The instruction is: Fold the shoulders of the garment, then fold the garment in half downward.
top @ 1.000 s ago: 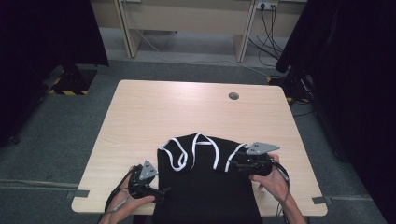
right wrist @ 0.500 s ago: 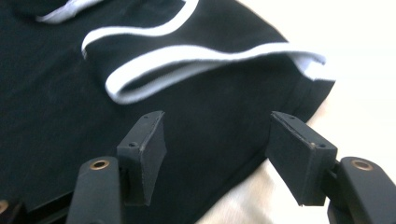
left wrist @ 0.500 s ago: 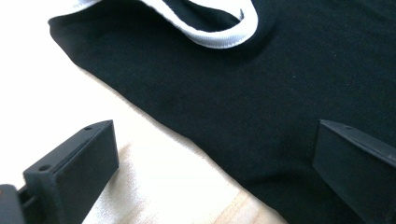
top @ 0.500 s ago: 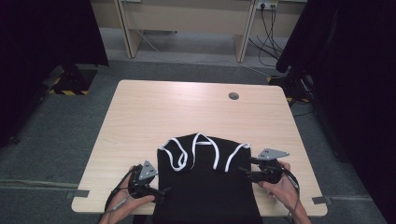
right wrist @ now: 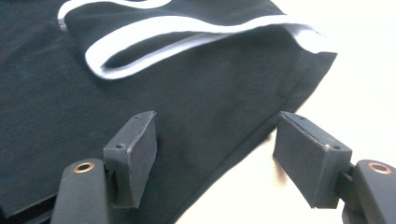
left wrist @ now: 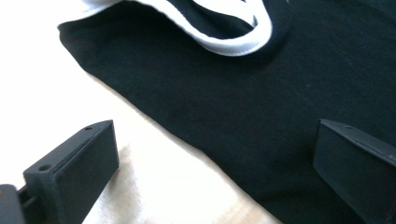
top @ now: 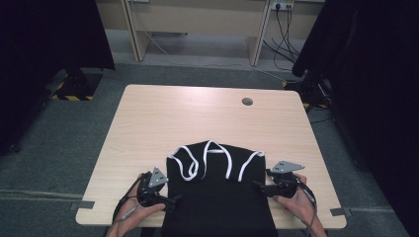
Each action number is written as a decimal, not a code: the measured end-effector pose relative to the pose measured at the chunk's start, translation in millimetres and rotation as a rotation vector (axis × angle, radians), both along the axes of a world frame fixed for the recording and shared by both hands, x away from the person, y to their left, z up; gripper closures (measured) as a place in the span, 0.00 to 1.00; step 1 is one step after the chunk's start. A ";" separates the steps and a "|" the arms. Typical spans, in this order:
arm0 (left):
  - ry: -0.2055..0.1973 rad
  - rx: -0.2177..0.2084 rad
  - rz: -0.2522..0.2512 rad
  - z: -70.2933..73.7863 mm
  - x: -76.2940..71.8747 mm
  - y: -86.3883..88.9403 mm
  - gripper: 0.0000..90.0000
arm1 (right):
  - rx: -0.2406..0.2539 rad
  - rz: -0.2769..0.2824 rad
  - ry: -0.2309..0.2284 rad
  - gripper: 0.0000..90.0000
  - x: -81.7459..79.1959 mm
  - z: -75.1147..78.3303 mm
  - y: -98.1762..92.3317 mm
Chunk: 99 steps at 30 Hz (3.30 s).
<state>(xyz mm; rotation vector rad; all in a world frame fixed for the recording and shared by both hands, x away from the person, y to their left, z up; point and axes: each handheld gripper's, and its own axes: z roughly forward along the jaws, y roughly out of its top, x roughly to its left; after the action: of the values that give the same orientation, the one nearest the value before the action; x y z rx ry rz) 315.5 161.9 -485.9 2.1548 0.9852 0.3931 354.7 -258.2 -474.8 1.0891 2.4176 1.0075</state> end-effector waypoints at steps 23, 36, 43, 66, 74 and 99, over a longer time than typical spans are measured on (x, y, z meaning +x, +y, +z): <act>0.001 0.000 0.047 0.2 27.8 0.2 0.00 | 0.013 -0.071 -0.001 0.29 37.1 -0.6 -11.6; -0.033 -0.083 0.025 34.3 54.0 -7.9 0.03 | 0.120 -0.078 -0.040 0.19 49.2 21.3 -22.1; 0.022 -0.078 0.024 32.5 85.7 -19.9 0.03 | 0.100 -0.075 -0.022 0.18 73.6 23.5 -12.7; 0.108 0.042 0.020 15.8 164.8 -55.7 0.10 | -0.037 0.026 0.057 0.20 123.5 3.3 32.1; 0.106 -0.030 -0.075 18.7 153.3 -55.6 0.69 | -0.017 0.130 0.074 0.79 116.9 9.7 31.5; -0.056 -0.006 -0.018 64.8 179.2 -58.2 0.92 | 0.007 0.150 -0.060 0.92 128.0 61.6 34.7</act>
<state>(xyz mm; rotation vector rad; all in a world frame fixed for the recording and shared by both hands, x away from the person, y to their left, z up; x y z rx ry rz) 494.7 103.7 -421.1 2.1341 0.9334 0.4391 482.7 -223.5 -413.3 0.8771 2.4787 1.0792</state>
